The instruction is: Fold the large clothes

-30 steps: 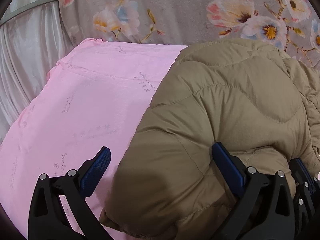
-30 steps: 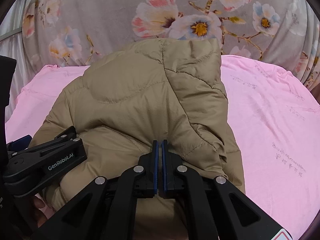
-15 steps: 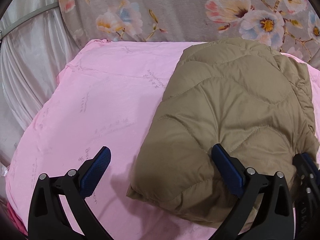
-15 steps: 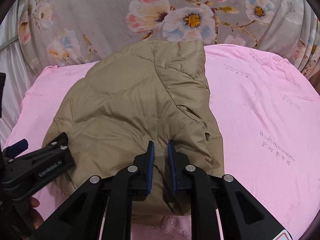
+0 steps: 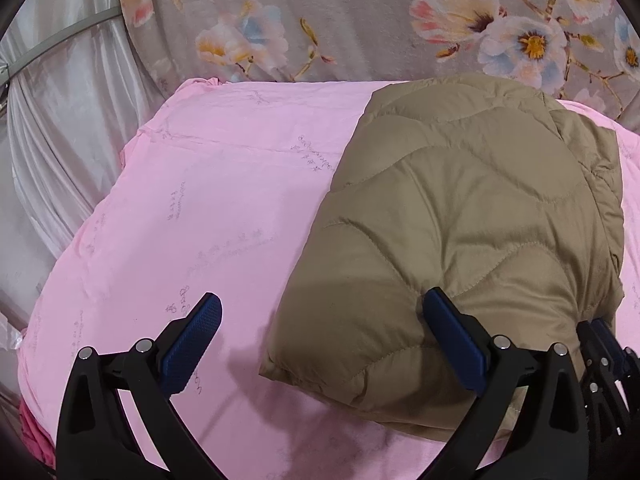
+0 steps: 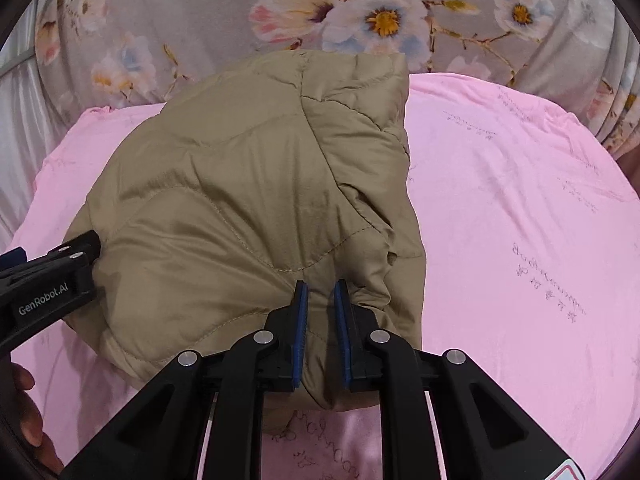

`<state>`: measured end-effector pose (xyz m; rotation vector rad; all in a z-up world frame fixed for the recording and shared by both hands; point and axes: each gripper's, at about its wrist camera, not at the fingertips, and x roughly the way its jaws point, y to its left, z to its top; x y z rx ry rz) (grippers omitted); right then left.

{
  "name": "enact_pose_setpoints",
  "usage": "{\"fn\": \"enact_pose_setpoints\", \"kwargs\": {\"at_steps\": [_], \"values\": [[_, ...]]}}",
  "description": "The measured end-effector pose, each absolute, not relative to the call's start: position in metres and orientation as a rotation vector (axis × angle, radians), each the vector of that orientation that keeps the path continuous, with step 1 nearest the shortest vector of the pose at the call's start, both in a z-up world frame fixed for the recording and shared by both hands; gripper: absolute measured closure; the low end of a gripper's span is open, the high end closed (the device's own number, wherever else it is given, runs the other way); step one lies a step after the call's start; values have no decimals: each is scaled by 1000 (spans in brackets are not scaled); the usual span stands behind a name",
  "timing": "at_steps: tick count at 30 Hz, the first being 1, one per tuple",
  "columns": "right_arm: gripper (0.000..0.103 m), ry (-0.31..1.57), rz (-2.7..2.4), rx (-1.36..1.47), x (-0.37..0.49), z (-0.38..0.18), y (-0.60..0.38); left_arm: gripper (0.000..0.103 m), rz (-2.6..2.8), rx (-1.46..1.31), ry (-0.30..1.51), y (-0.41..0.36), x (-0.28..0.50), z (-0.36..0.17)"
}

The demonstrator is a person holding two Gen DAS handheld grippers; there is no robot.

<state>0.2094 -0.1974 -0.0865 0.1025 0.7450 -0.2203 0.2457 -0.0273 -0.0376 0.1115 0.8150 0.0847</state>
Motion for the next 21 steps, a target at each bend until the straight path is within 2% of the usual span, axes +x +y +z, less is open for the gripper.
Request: {"fn": "enact_pose_setpoints", "kwargs": {"at_steps": [5,9,12,13,16,21], "values": [[90,726,-197,225,194,-87,-213,5,80,115,811,-24,242,-39],[90,757,-207,161,197,-92,-205,5,80,110,812,-24,239,-38],[86,730,-187,146,183,-75,-198,5,78,118,794,-22,229,-33],[83,719,-186,130,177,-72,-196,5,72,109,783,-20,224,-31],[56,687,-179,110,152,-66,-193,5,58,66,755,-8,207,-27],[46,666,-180,88,106,-77,-193,5,61,51,730,8,174,-36]]}}
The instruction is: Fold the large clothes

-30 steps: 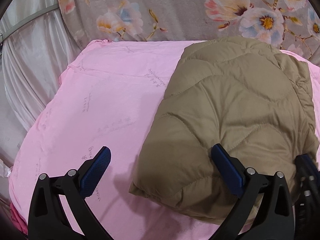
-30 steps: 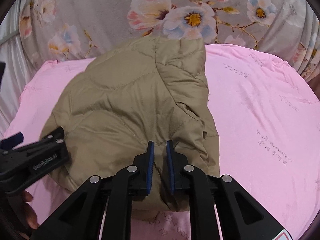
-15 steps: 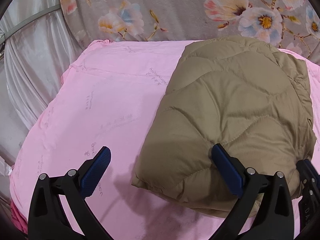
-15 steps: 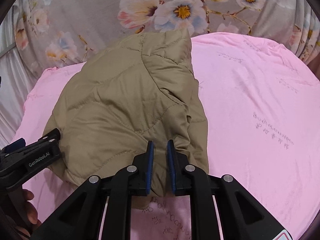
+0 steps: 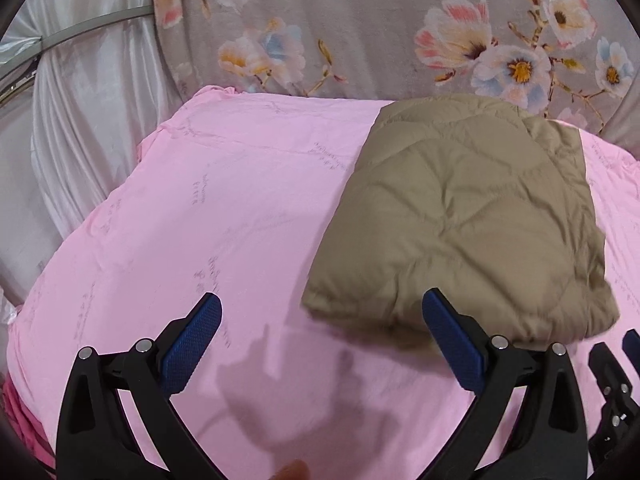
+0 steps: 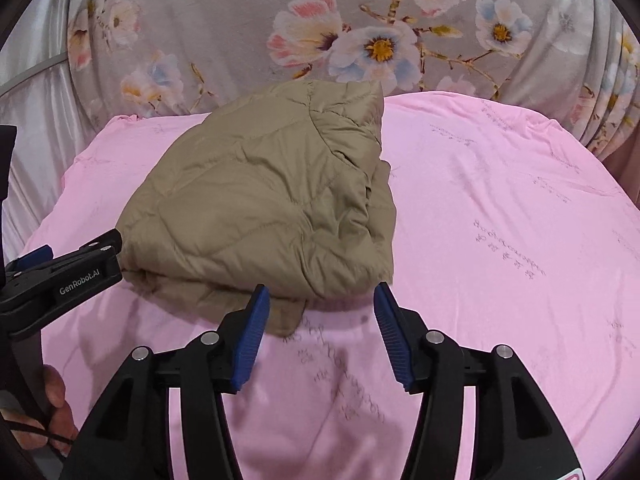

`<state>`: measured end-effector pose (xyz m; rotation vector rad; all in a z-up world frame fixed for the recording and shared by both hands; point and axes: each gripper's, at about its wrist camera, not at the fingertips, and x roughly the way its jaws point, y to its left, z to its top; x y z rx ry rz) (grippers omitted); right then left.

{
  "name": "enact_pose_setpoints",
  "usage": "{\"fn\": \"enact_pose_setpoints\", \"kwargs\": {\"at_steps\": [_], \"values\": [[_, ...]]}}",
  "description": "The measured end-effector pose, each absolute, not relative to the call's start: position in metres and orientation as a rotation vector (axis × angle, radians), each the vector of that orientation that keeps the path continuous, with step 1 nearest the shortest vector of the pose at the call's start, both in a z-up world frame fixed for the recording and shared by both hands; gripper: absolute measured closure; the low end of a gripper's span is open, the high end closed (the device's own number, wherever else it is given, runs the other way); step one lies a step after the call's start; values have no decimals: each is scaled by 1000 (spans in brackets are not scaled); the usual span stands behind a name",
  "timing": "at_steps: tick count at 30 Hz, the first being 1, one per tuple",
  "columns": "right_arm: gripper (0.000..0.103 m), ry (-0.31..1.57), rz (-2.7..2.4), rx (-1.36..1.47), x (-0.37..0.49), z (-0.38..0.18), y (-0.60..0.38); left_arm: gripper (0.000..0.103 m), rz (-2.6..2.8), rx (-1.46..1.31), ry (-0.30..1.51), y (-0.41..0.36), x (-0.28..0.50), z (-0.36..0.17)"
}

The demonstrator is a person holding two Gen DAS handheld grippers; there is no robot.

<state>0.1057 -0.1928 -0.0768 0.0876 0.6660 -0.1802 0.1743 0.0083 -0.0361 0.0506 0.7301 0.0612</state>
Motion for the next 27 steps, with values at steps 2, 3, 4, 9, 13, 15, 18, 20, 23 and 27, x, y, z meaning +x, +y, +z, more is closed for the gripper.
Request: {"fn": "enact_pose_setpoints", "kwargs": {"at_steps": [2,3,4,9,13,15,18,20,23,27], "values": [[40,652,-186,92,91,-80,-194,5,61,45,732,14,161,-42],[39,646,-185,94,84,-81,-194,5,68,39,733,17,155,-45],[39,641,-179,95,79,-83,-194,5,76,27,734,20,148,-49],[35,651,-164,63,62,-102,-184,5,66,-7,766,20,123,-74],[35,669,-151,30,59,-118,-172,5,62,32,777,9,114,-88],[35,666,-151,22,60,-118,-169,5,58,38,772,7,113,-88],[35,680,-153,25,64,-121,-168,5,47,39,775,6,115,-89],[35,700,-164,34,66,-124,-169,5,35,45,785,5,116,-91],[35,714,-173,43,67,-127,-171,5,34,44,783,5,116,-92],[35,704,-180,39,66,-126,-170,5,25,47,777,4,114,-91]]}}
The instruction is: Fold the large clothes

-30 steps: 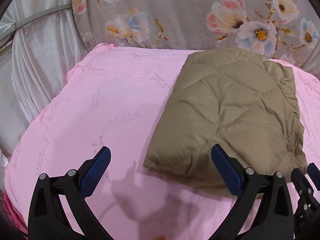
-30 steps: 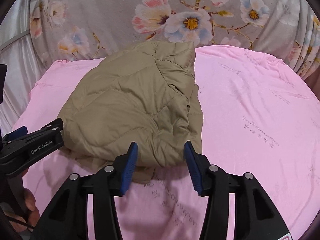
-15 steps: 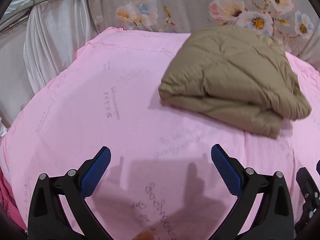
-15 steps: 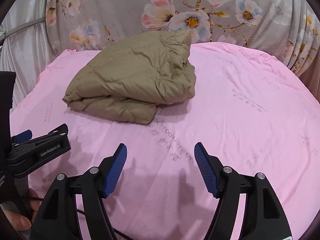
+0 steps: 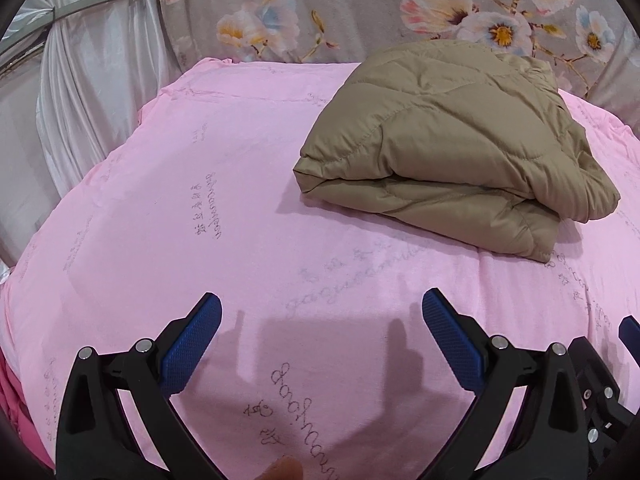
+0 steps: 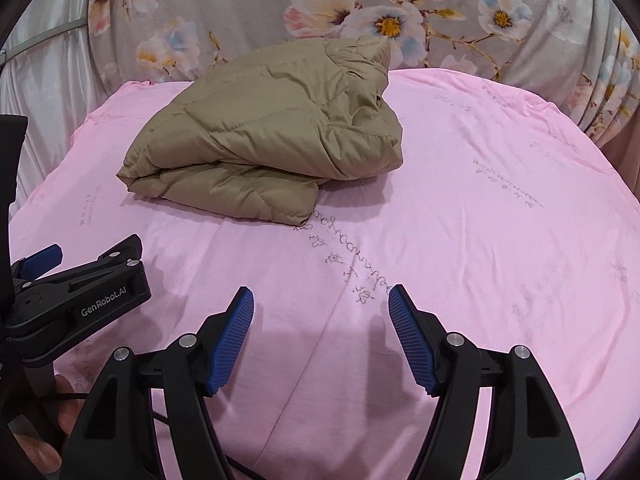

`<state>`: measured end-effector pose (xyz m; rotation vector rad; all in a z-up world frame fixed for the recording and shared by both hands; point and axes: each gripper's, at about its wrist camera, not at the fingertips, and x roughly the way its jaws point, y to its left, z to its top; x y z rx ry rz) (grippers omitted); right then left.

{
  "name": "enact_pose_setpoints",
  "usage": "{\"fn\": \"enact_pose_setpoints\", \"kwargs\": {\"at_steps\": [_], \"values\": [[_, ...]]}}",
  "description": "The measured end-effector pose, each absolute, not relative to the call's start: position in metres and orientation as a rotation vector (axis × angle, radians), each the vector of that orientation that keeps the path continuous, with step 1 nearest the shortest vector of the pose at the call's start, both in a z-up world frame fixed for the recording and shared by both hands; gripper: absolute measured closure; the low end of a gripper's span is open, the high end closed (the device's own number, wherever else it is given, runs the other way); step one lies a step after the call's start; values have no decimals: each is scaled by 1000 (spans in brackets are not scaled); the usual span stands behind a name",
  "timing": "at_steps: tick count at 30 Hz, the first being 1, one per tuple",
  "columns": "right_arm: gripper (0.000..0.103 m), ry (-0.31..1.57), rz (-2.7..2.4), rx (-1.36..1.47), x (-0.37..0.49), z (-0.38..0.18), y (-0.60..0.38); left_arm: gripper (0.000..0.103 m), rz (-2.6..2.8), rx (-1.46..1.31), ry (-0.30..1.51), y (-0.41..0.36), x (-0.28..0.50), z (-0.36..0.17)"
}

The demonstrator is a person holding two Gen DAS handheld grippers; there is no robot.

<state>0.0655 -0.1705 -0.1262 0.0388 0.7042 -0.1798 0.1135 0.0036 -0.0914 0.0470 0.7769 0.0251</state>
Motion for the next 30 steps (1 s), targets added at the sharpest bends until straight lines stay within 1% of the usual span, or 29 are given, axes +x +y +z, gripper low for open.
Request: {"fn": "enact_pose_setpoints", "kwargs": {"at_steps": [12,30], "values": [[35,685,-204,-18,63,-123,-160,5,13,44,783,4,113,-92],[35,685,-219,-5,64,-124,-161,5,21,79,786,0,111,-91]]}}
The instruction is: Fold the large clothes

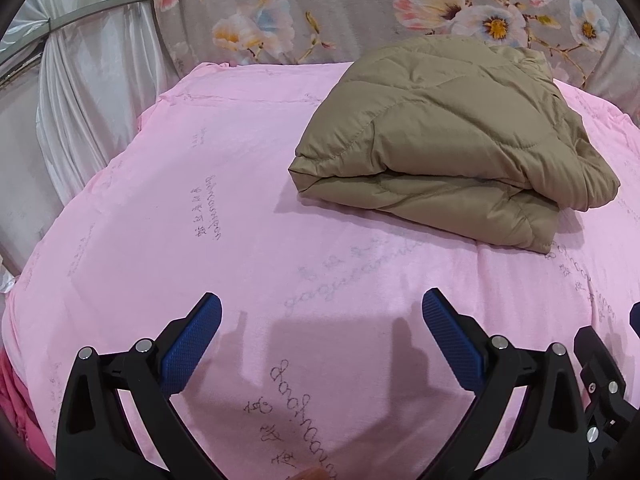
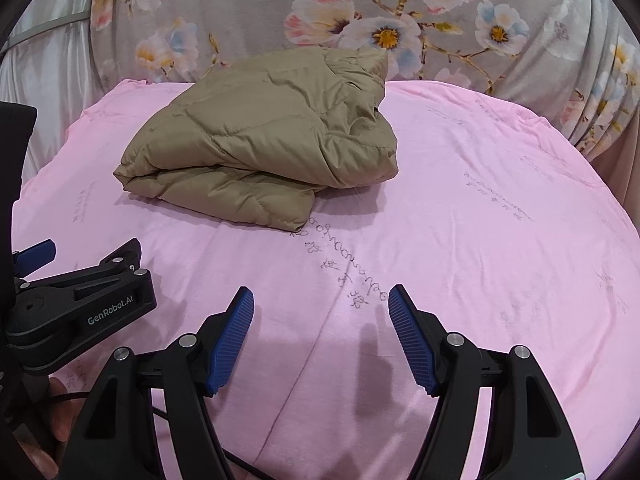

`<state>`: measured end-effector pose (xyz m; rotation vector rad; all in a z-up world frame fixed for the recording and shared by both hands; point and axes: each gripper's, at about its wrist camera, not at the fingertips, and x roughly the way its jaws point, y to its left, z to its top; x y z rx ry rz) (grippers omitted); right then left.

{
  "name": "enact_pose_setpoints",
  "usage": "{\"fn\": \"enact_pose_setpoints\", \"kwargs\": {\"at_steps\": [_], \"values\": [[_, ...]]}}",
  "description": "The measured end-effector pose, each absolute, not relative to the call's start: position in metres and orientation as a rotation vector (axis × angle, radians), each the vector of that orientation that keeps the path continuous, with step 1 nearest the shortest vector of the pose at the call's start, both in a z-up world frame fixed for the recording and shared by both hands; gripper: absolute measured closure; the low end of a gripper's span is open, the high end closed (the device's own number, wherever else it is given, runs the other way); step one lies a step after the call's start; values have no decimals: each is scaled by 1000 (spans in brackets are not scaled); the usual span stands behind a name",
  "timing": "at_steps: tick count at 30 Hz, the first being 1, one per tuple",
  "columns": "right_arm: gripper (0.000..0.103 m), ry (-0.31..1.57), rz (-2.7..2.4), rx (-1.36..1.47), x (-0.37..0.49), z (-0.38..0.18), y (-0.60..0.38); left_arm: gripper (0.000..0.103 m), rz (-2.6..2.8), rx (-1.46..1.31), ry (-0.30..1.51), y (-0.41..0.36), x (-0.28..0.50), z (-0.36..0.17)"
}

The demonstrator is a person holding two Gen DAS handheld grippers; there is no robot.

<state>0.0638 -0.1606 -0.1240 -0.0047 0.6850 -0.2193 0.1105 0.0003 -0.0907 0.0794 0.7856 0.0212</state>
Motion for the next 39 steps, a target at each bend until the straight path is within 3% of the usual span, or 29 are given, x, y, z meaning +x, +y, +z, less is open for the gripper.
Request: {"fn": "enact_pose_setpoints", "kwargs": {"at_steps": [39], "values": [[35,688,-221,1,64,-126,-161,5,-25,82,789,-1,107,-92]]}}
